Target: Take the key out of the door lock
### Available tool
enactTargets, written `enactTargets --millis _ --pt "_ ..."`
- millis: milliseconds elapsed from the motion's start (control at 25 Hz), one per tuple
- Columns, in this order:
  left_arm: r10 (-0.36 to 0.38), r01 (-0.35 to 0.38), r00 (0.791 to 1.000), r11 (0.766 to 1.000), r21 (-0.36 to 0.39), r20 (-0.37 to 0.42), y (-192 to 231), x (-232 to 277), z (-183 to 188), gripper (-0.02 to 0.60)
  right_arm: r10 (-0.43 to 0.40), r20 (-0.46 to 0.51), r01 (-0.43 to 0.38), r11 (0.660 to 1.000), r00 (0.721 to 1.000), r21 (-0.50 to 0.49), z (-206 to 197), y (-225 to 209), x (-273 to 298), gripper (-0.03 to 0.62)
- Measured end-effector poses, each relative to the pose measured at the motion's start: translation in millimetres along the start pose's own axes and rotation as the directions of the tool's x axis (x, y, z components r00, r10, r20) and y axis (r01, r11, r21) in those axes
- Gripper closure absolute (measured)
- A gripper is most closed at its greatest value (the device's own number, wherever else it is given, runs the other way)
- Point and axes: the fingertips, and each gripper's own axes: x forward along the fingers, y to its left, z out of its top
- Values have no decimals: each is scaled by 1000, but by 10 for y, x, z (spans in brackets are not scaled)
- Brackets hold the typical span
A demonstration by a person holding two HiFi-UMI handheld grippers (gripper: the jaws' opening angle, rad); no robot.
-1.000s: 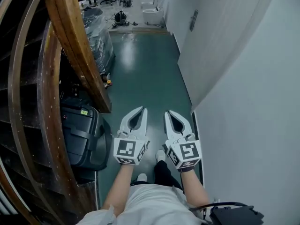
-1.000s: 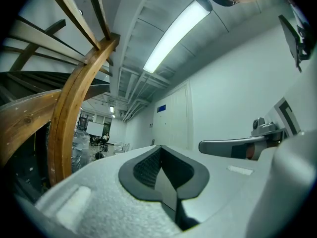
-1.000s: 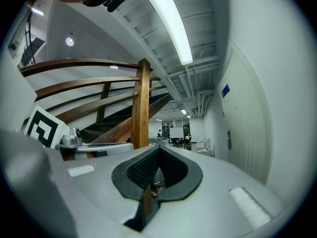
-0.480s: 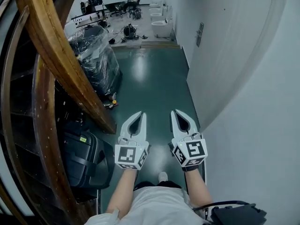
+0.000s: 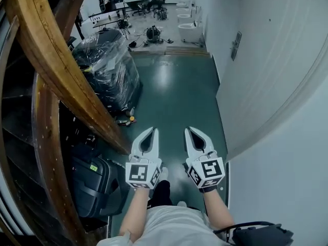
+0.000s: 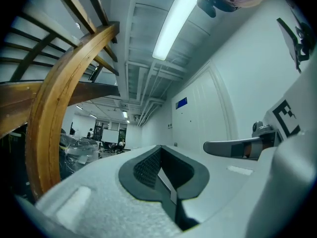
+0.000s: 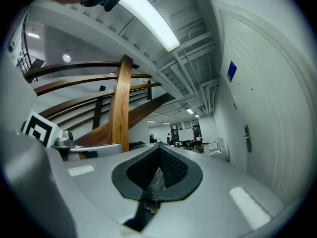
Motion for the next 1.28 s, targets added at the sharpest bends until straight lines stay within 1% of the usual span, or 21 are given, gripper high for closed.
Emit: enactTargets --millis 80,200,280,360,440,520,600,680,840,960,1080,1280 --pt "-1 2 1000 1000 -8 12 246 319 -51 581 20 -5 -20 999 1000 -27 -34 -6 377 591" --pt "-16 16 999 1000 -7 37 645 817 -59 581 26 -4 -27 998 1000 -57 -64 -63 1022 591" --pt "-25 25 998 1000 -4 56 938 1111 -15 581 26 -1 -26 998 1000 -60 -65 -98 1467 591" --pt "-31 31 997 999 13 75 1258 1383 83 581 31 8 -31 998 999 -56 -18 -94 1913 591" --pt "-21 20 996 1000 22 89 1598 1601 194 581 49 15 -48 997 999 -63 31 -36 2292 591" --pt "5 -6 995 1000 14 97 1953 1797 246 581 66 17 -64 995 998 -75 39 12 2627 591" --pt "26 -25 996 1000 -10 88 2242 1989 186 581 73 3 -72 994 997 -81 -18 -10 2921 591" --pt "36 -34 997 999 -29 65 2444 2185 50 581 69 -10 -69 995 998 -76 -94 -105 3183 591" --pt "27 -26 999 999 -43 27 2716 2719 -178 581 53 -7 -53 997 999 -63 -170 -429 3756 591" --pt "4 -3 1000 1000 -28 20 2832 3215 -275 581 39 -9 -39 998 999 -43 -270 -780 4243 591" --pt "3 -3 1000 1000 -12 18 3054 3829 -355 581 43 6 -42 998 999 -39 -292 -1135 4803 591" --pt "19 -19 1000 1000 8 16 3474 4991 -382 581 57 64 -55 998 996 -39 -84 -1833 5790 591"
